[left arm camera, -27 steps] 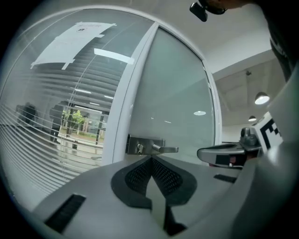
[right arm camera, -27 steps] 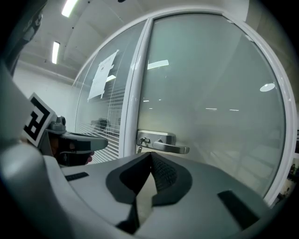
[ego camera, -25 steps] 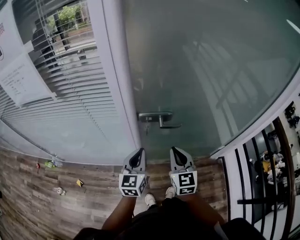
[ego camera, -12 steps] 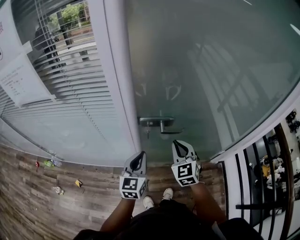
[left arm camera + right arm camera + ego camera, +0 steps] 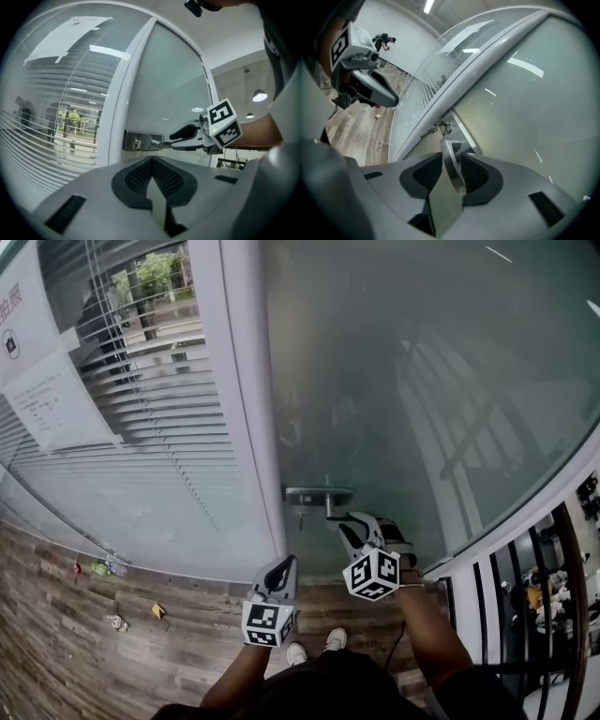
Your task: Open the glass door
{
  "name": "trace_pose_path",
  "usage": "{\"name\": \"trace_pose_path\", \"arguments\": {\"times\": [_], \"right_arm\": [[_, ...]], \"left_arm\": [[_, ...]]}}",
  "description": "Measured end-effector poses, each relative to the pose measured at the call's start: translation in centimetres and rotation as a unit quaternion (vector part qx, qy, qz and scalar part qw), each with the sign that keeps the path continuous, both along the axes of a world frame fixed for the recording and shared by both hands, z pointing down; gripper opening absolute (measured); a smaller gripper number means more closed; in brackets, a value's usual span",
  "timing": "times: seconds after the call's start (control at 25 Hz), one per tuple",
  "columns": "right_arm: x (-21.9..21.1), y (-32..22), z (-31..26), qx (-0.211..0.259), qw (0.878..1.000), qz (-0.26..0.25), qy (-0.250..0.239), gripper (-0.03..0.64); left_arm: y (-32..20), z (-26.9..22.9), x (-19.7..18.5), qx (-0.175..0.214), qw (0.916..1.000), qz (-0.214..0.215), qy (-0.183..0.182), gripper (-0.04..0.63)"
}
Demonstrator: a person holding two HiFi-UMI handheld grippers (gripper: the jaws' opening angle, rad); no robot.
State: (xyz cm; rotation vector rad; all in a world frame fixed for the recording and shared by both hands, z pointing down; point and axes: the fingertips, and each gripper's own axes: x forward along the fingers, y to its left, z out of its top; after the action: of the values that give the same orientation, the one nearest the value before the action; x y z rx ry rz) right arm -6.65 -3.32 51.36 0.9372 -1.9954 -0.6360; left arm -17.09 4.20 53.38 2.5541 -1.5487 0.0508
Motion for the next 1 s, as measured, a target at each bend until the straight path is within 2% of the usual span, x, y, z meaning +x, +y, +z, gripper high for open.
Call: {"name": "trace_pose_path", "arguments": {"times": [0.16,0.36,0.48,0.56,0.72,0.8,1.0], "right_arm": [[0.1,-1.1,1.0,-0.030,0.995,-0.048,0.081,0.155],[0.5,-1.7,2.9,-0.073,0.979,-0.103,0.161,0.166],[0.5,-2.3,3.6,-0.102,0.972,-0.113,0.177,0.164],[0.4,-2.8,3.8,-0.110,0.971,-0.114,0.182,0.164],[-0.6,-2.7,4.0,-0.140,0.971,-0.119,0.156,0.139],[-1.2,-2.5,4.2,-0.139,0.972,-0.119,0.150,0.098],[-1.5,-2.6,4.5,-0.140,0.972,-0.116,0.151,0.078]], "left_arm": [[0.1,0.2,-0.1,-0.004,1.0000,0.000,0.003,0.002],[-0.1,-0.2,-0.2,-0.002,1.0000,0.003,0.007,0.002],[-0.4,0.0,-0.3,-0.001,1.0000,0.003,0.004,0.002],[-0.3,-0.4,-0.1,-0.010,0.9998,0.005,0.014,0.002],[-0.6,-1.7,0.1,-0.011,0.9992,0.007,0.039,0.002],[-0.8,-1.8,0.1,-0.009,0.9992,0.005,0.039,0.002],[-0.9,-1.7,0.2,-0.010,0.9993,0.004,0.037,0.002]]}}
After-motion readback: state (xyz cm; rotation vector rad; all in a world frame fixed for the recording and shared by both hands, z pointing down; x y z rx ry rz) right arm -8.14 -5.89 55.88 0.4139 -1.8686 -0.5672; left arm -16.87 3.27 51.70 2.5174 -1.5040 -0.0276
